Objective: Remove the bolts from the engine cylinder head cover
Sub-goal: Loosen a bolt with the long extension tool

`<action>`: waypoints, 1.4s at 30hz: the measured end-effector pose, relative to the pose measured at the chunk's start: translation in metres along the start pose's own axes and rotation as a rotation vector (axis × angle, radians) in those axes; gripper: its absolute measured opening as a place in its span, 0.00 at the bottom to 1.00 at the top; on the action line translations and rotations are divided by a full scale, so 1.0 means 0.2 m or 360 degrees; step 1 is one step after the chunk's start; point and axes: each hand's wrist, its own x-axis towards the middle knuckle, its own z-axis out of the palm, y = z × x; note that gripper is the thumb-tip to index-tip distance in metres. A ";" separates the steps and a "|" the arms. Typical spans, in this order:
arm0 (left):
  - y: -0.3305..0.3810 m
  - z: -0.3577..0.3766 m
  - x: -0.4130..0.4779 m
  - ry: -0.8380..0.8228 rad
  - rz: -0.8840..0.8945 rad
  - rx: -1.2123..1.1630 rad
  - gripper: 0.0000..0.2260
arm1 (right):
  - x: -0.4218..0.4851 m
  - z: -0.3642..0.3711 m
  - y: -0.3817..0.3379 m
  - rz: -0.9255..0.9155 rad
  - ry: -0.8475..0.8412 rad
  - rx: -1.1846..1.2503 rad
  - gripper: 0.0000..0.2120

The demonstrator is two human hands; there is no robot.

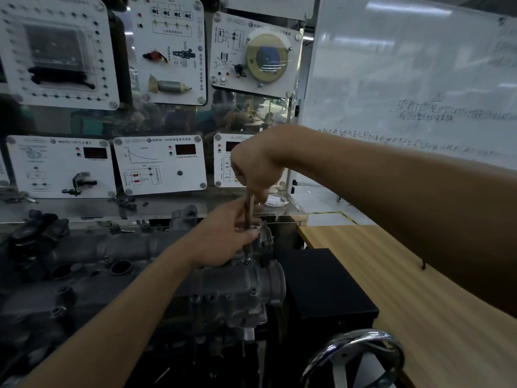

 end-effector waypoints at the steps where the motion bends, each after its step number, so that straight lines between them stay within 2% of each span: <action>1: 0.00 -0.01 0.00 0.0010 0.0018 0.0023 0.13 | 0.00 0.00 -0.01 0.0010 -0.0004 -0.0002 0.19; 3: 0.02 0.00 0.01 0.0250 0.0081 0.0289 0.05 | 0.00 0.00 -0.03 0.0032 -0.0081 0.0066 0.21; 5: 0.03 0.03 0.03 0.0559 0.0128 0.0647 0.15 | 0.01 0.01 -0.03 0.0079 -0.0164 0.0159 0.19; 7: 0.02 0.05 0.03 0.0686 0.0146 0.0612 0.15 | 0.01 0.01 -0.02 0.0081 -0.0166 0.0094 0.16; 9: 0.00 0.03 0.02 0.0383 0.0088 0.0319 0.10 | 0.01 0.02 -0.02 0.0023 -0.0094 -0.0012 0.14; 11: -0.02 0.01 0.01 0.0060 0.0086 0.0174 0.09 | -0.01 0.03 -0.02 -0.0009 0.0005 -0.0051 0.17; 13: -0.02 0.01 0.02 0.0186 0.0123 0.0321 0.05 | -0.01 0.02 -0.03 -0.0008 -0.0006 -0.0027 0.19; 15: -0.02 0.04 0.04 0.0503 0.0117 0.0614 0.15 | -0.02 0.01 -0.03 0.0041 -0.0083 0.0063 0.21; 17: -0.01 0.06 0.03 0.0643 0.0087 0.0620 0.18 | -0.03 -0.01 -0.04 0.0041 -0.0048 0.0061 0.21; 19: 0.00 0.03 0.02 0.0473 0.0034 0.0281 0.13 | -0.04 -0.04 -0.03 -0.0009 0.0058 0.0055 0.19; 21: 0.02 -0.05 0.00 0.0156 0.0003 0.0046 0.11 | -0.05 -0.07 -0.03 -0.0054 0.0149 0.0122 0.18; 24: 0.03 -0.18 -0.06 -0.0050 0.0039 0.0016 0.08 | -0.06 -0.16 -0.07 -0.0110 0.0227 0.0186 0.18; 29: -0.04 -0.26 -0.15 0.0072 -0.0045 0.0066 0.04 | 0.01 -0.20 -0.22 -0.0175 0.0271 0.0131 0.18; 33: -0.12 -0.27 -0.20 0.0142 -0.0109 0.0143 0.03 | 0.05 -0.15 -0.28 -0.0223 0.0295 0.0231 0.17; 42: -0.21 -0.24 -0.19 0.0257 -0.0130 0.0033 0.02 | 0.12 -0.14 -0.33 -0.0221 0.0308 0.0155 0.20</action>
